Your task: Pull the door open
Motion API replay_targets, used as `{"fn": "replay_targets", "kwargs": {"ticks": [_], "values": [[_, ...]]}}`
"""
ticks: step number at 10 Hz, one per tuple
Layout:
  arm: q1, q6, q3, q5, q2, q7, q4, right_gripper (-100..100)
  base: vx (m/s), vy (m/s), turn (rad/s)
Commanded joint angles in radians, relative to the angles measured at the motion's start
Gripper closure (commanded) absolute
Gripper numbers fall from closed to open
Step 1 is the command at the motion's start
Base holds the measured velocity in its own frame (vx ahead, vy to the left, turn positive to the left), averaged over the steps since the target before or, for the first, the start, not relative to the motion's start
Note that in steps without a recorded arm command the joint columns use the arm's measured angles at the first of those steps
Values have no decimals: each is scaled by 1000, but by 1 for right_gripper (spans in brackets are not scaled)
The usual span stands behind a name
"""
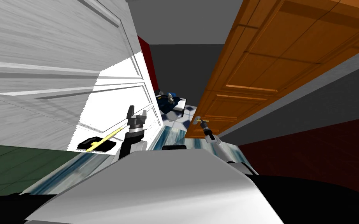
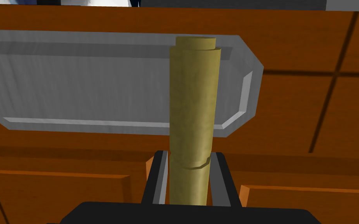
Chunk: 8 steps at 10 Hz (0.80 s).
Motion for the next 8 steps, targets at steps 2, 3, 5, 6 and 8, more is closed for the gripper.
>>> {"fn": "replay_targets", "kwargs": {"ticks": [2, 3, 5, 6, 8], "values": [[35, -40, 29, 1, -38, -36, -20, 100, -207, -93, 103], [47, -55, 39, 2, -52, -49, -27, 100, -203, -113, 134], [70, -81, 58, 2, -79, -73, -41, 100, -232, -103, 96], [63, -65, 56, 3, -68, -64, -47, 100, -106, -30, 29], [89, -107, 70, 5, -94, -88, -45, 100, -166, -66, 138]]}}
